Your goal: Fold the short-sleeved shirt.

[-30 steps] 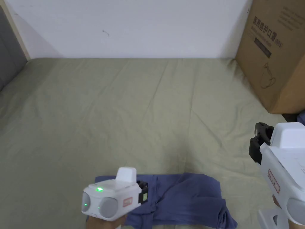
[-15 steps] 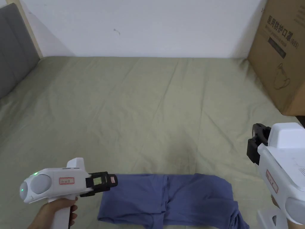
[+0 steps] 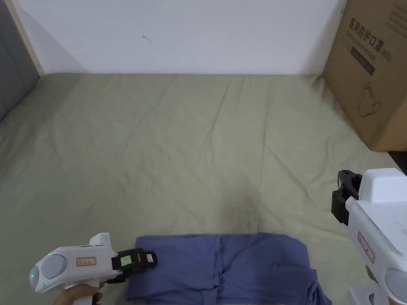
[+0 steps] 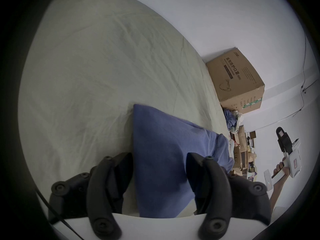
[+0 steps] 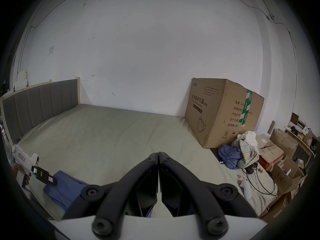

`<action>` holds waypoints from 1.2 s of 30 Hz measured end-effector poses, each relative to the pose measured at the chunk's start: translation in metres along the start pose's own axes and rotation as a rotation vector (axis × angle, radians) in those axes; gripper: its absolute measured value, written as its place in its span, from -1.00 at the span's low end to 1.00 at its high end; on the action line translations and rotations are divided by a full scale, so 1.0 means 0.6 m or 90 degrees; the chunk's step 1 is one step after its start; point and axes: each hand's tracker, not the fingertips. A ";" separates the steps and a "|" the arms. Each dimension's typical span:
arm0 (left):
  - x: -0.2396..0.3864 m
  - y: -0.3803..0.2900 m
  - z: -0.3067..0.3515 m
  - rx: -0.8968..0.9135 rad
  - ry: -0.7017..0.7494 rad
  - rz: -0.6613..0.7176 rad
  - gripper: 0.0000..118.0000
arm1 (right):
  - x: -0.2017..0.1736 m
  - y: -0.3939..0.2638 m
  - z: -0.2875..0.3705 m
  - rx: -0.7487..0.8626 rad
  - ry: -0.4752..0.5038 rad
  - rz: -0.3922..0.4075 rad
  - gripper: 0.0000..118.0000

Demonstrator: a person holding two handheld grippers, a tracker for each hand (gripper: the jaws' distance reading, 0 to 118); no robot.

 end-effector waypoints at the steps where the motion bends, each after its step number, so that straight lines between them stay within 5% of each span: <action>1: 0.003 -0.001 -0.007 -0.001 0.001 -0.003 -0.04 | 0.001 -0.001 -0.001 -0.002 -0.001 0.001 -1.00; 5: 0.020 -0.004 -0.012 -0.009 0.028 -0.035 -0.64 | 0.002 -0.004 0.000 -0.005 -0.001 0.001 -1.00; 8: 0.032 -0.007 0.000 -0.005 0.013 -0.037 -0.78 | 0.003 -0.003 0.000 -0.005 0.000 0.002 -1.00; 15: 0.043 -0.004 0.011 0.015 0.067 -0.109 -0.83 | 0.006 0.007 0.001 0.007 0.004 -0.004 -1.00; 24: 0.064 0.018 0.198 0.053 0.232 -0.176 -0.83 | 0.000 0.010 0.005 0.023 0.023 -0.009 -1.00; 26: 0.083 0.020 0.216 0.061 0.249 -0.181 -0.83 | -0.001 0.010 0.006 0.024 0.027 -0.009 -1.00; 30: 0.311 -0.114 0.183 0.036 0.340 -0.282 -0.83 | -0.002 0.007 0.006 0.026 0.033 -0.017 -1.00; 33: 0.256 -0.030 0.172 0.020 0.397 -0.353 -0.83 | -0.001 0.006 0.007 0.026 0.035 -0.021 -1.00; 34: 0.286 -0.046 0.150 0.027 0.259 -0.242 -0.83 | 0.000 0.005 0.008 0.026 0.035 -0.021 -1.00; 36: 0.307 -0.018 0.130 0.010 0.248 -0.276 -0.83 | 0.004 0.005 0.012 0.023 0.036 -0.023 -1.00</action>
